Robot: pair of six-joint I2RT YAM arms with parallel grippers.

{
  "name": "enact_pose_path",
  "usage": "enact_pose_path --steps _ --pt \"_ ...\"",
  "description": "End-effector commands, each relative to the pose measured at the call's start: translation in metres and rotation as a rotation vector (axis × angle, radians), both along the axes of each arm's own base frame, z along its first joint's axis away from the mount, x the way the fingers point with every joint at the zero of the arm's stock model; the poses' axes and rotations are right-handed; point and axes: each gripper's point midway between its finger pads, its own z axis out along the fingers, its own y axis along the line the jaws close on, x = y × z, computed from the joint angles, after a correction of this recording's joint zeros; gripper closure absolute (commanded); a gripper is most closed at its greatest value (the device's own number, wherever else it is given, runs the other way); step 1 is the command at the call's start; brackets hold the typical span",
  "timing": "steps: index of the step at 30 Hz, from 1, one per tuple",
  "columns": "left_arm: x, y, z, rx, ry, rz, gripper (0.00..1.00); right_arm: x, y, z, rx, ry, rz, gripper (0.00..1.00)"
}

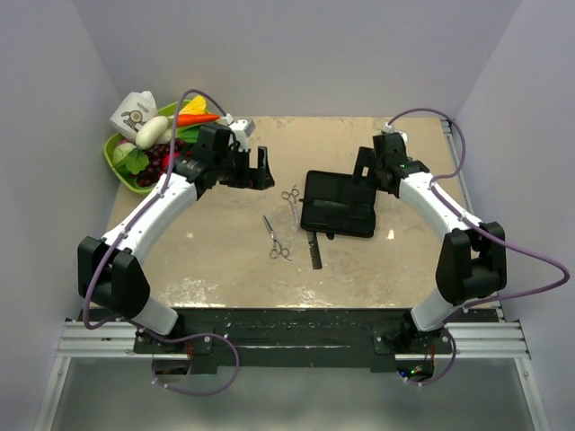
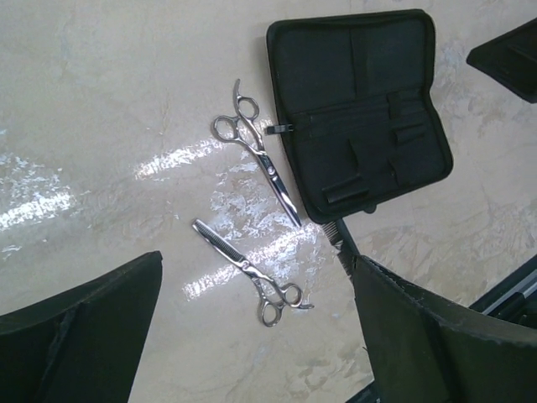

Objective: Sort the hair-cutting tools
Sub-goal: Move the hairdressing tool bag to the center of the board.

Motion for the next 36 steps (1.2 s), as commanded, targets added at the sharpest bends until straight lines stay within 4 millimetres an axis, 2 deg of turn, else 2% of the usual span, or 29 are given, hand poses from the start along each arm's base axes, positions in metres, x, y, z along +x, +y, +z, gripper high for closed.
enact_pose_path --steps 1,4,7,8,10,13,14,15,21,23,24,26,27,32,33,35,36 --pt "-0.008 -0.015 0.015 -0.096 -0.025 -0.046 0.01 0.017 -0.019 -0.003 0.077 -0.099 -0.056 0.01" --pt "-0.013 -0.017 0.013 -0.103 -0.019 -0.062 0.01 0.020 -0.029 -0.023 0.129 -0.074 -0.080 0.02" --pt "-0.016 -0.015 0.011 -0.096 -0.023 -0.068 0.01 0.029 -0.024 -0.036 0.148 -0.072 -0.043 0.02" --pt "-0.017 -0.015 0.009 -0.093 -0.018 -0.069 0.01 0.031 -0.021 -0.046 0.149 -0.051 -0.027 0.02" --pt "-0.017 -0.015 0.008 -0.094 -0.017 -0.073 0.01 0.039 -0.011 -0.052 0.170 -0.043 0.042 0.02" --pt "-0.018 -0.017 0.009 -0.101 -0.013 -0.079 0.01 0.043 0.001 -0.074 0.222 -0.009 0.134 0.08" --pt "-0.018 -0.017 0.009 -0.102 -0.012 -0.080 0.01 0.043 0.005 -0.082 0.255 -0.003 0.161 0.05" --pt "-0.018 -0.017 0.008 -0.099 -0.009 -0.081 0.01 0.047 0.011 -0.080 0.301 -0.035 0.201 0.01" --pt "-0.019 -0.014 0.010 -0.088 -0.016 -0.074 0.01 0.035 -0.001 -0.114 0.288 0.017 0.195 0.02" --pt "-0.019 -0.014 0.007 -0.084 -0.009 -0.074 0.01 0.038 0.003 -0.115 0.306 0.008 0.216 0.04" --pt "-0.020 -0.014 0.006 -0.084 -0.006 -0.075 0.01 0.038 0.007 -0.116 0.325 0.006 0.236 0.13" --pt "-0.019 -0.014 0.006 -0.085 -0.008 -0.075 0.01 0.035 0.017 -0.124 0.373 0.035 0.274 0.23" --pt "-0.019 -0.014 0.007 -0.083 -0.010 -0.075 0.01 0.035 0.020 -0.125 0.385 0.037 0.283 0.31" --pt "-0.019 -0.014 0.006 -0.081 -0.007 -0.076 0.01 0.031 0.029 -0.128 0.435 0.048 0.306 0.55" --pt "-0.019 -0.014 0.005 -0.080 -0.005 -0.076 0.01 0.031 0.031 -0.128 0.445 0.048 0.316 0.66" --pt "-0.019 -0.014 0.005 -0.081 -0.005 -0.077 0.01 0.030 0.034 -0.131 0.461 0.054 0.327 0.80" --pt "-0.018 -0.014 0.005 -0.080 -0.005 -0.076 0.01 0.030 0.036 -0.130 0.470 0.052 0.336 0.95"
